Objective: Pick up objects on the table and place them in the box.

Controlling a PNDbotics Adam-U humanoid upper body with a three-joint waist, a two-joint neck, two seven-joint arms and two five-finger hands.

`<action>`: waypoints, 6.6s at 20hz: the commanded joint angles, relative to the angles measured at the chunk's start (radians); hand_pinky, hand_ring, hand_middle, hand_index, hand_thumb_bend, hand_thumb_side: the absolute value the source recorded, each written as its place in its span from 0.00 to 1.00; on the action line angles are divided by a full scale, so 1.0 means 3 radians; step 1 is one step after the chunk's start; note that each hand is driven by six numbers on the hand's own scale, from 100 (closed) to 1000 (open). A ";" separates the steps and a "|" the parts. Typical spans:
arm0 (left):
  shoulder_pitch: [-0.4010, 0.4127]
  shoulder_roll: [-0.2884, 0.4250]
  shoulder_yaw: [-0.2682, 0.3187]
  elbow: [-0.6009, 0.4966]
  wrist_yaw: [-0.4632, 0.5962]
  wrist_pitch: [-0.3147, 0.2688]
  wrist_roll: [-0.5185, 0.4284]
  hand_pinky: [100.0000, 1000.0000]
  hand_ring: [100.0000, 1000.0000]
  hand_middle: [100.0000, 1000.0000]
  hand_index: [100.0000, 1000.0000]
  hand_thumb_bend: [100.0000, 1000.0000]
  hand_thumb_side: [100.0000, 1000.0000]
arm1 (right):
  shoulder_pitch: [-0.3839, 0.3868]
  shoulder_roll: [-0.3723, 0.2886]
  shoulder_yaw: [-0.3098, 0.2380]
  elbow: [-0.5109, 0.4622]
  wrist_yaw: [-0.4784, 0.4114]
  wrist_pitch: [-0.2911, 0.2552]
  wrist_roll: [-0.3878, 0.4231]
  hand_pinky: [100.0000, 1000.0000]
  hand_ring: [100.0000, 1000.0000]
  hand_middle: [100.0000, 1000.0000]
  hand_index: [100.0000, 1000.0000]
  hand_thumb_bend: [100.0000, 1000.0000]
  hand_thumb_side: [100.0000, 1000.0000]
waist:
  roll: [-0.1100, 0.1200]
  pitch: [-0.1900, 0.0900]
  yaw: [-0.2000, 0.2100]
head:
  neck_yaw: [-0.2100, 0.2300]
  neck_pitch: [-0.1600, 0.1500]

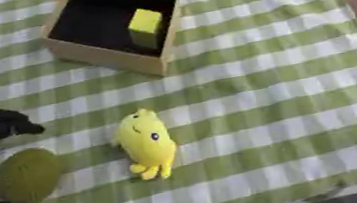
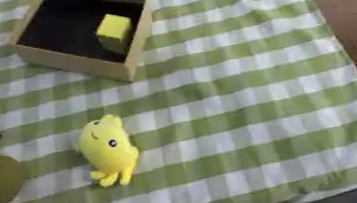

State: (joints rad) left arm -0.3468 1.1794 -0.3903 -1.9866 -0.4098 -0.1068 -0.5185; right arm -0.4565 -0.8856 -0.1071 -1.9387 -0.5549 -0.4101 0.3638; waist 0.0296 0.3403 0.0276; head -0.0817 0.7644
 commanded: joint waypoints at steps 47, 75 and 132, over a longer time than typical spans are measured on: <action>0.0048 -0.0117 -0.0154 0.0005 -0.0555 0.0743 -0.0174 0.55 0.57 0.43 0.50 0.04 0.20 | 0.0305 0.0063 -0.0295 0.0201 0.0138 0.0295 0.0131 1.00 1.00 0.36 0.87 0.00 0.41 | 0.0039 -0.0113 -0.0078 | 0.0095 0.0019; -0.1668 -0.0752 0.0266 0.0098 0.0850 0.0310 0.0150 0.47 0.50 0.40 0.44 0.00 0.19 | 0.0396 0.0049 -0.0289 0.0245 0.0173 0.0257 0.0169 1.00 1.00 0.35 0.86 0.00 0.41 | 0.0028 -0.0164 -0.0026 | 0.0063 -0.0008; -0.2502 -0.2188 0.0244 0.2873 -0.1116 -0.0147 0.0401 0.85 0.91 0.80 1.00 0.09 0.05 | 0.0247 0.0170 -0.0235 0.0336 0.0115 0.0264 0.0429 1.00 1.00 0.35 0.87 0.00 0.41 | -0.0017 -0.0087 -0.0214 | 0.0219 -0.0114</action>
State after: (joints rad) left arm -1.0814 0.4920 -0.3309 -1.1032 -0.7407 -0.1552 -0.3994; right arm -0.3770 -0.8128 -0.1653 -1.8344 -0.5124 -0.3296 0.4886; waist 0.0390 0.3374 -0.0366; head -0.0139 0.7290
